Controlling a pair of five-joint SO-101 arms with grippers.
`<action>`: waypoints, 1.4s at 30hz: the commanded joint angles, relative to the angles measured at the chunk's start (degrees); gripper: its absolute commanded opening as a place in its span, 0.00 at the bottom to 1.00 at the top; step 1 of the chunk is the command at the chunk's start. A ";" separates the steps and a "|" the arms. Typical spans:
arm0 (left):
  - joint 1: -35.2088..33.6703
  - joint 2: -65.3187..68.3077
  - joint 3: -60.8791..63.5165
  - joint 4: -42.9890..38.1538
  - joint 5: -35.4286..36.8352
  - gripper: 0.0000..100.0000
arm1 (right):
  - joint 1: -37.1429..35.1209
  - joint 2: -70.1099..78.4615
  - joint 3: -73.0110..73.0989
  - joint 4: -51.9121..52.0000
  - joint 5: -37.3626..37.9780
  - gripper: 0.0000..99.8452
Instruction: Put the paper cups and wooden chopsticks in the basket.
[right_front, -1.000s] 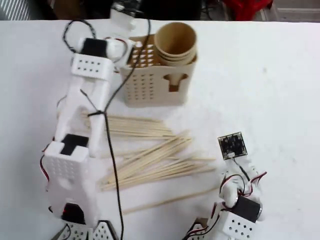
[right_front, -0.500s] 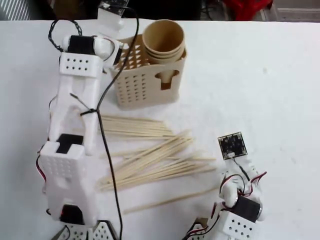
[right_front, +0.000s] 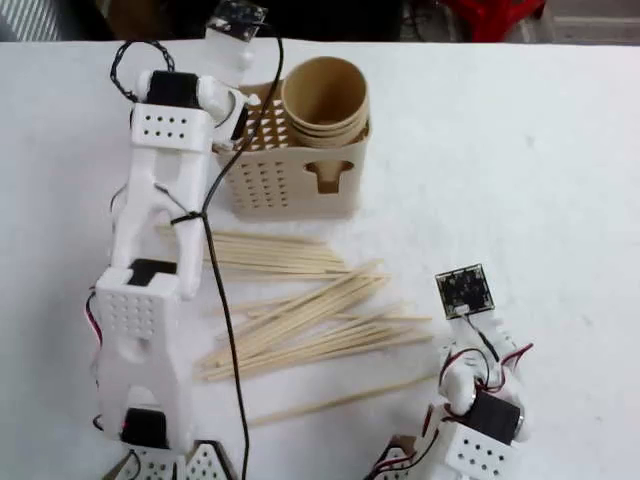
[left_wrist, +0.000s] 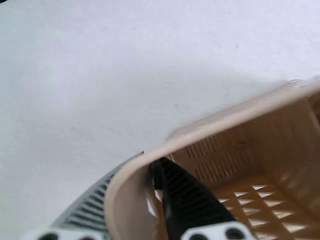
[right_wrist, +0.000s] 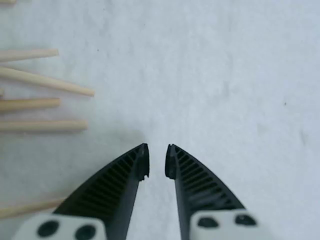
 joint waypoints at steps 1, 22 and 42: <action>0.31 2.15 -8.97 6.95 -1.67 0.02 | -0.31 -0.57 0.53 0.22 0.26 0.07; -1.36 1.45 -11.96 15.12 -3.96 0.02 | -0.40 -0.57 0.53 0.13 0.18 0.07; -5.41 0.75 -16.09 14.68 -5.27 0.08 | -0.40 -0.57 0.53 0.13 0.18 0.07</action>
